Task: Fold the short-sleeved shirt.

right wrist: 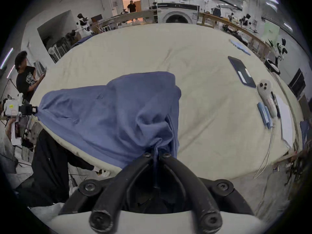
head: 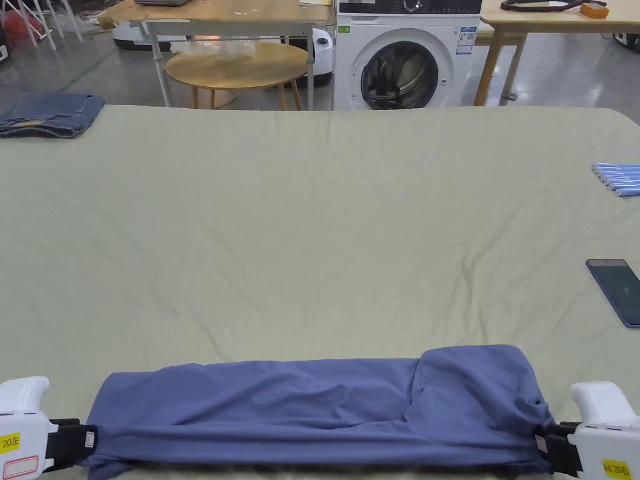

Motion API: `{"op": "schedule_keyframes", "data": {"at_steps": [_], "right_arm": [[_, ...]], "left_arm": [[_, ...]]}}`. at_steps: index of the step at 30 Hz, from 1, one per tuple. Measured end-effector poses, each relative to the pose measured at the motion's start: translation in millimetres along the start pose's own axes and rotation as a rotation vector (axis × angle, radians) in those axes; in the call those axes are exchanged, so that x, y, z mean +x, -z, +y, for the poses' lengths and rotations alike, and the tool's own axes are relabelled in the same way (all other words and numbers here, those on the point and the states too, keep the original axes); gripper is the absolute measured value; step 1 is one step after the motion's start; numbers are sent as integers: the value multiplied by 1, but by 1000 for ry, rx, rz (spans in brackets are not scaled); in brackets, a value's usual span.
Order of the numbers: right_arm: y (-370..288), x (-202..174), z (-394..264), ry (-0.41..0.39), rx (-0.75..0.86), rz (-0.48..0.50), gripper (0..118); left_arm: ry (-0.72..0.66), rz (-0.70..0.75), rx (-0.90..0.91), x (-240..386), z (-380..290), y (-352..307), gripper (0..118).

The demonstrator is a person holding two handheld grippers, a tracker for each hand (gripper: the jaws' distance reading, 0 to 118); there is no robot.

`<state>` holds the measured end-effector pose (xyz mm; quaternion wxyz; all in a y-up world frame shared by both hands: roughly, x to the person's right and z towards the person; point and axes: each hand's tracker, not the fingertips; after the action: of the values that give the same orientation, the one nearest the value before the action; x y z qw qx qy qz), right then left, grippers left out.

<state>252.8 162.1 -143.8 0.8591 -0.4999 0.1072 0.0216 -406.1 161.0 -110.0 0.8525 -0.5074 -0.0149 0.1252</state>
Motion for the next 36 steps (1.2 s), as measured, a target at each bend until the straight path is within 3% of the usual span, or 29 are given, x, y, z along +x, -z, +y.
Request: {"op": "schedule_keyframes", "data": {"at_steps": [1,2,3,4,5,8,12,13,14,15,16,17,19,23,24,26,27,30,36], "right_arm": [[1,0,1,4,4,0,17],[3,5,1,10,4,-5,38],[2,5,4,14,-6,-31,77],[-1,4,8,21,-11,-71,101],[-9,2,14,22,7,-88,113],[-37,-5,41,19,155,-71,113],[-54,-33,84,-6,220,46,113],[-50,-39,93,0,205,77,113],[-43,-48,99,1,162,111,109],[-39,-52,102,8,153,130,78],[-33,-58,105,1,158,139,23],[-22,-64,107,-15,173,126,0],[-18,-73,112,-57,123,115,0],[-2,-86,106,-61,120,174,0],[0,-87,105,-66,122,176,0],[-7,-97,110,-106,108,204,0],[-7,-99,109,-118,105,209,0],[4,-99,100,-100,102,189,0],[10,-110,100,-120,87,192,0]], "left_arm": [[-12,-3,-3,-1,2,2,16],[-19,0,-7,-1,4,3,37],[-24,0,-11,4,3,8,75],[-29,0,-12,5,6,7,88],[-34,-6,-8,7,10,3,90],[-21,-41,33,24,28,-22,90],[31,-64,87,51,61,-31,90],[34,-83,95,58,67,-31,89],[21,-126,121,64,69,-32,77],[8,-164,130,67,70,-31,34],[-7,-199,121,71,72,-28,0],[-51,-177,127,73,74,-27,0],[-10,-217,93,80,77,-25,0],[9,-286,64,79,80,-23,0],[-32,-327,50,73,83,-22,20],[-170,-415,14,50,86,-17,106],[-216,-454,-7,34,86,-9,117],[-362,-470,-79,-9,84,4,116],[-423,-332,-174,-37,55,23,116]]}}
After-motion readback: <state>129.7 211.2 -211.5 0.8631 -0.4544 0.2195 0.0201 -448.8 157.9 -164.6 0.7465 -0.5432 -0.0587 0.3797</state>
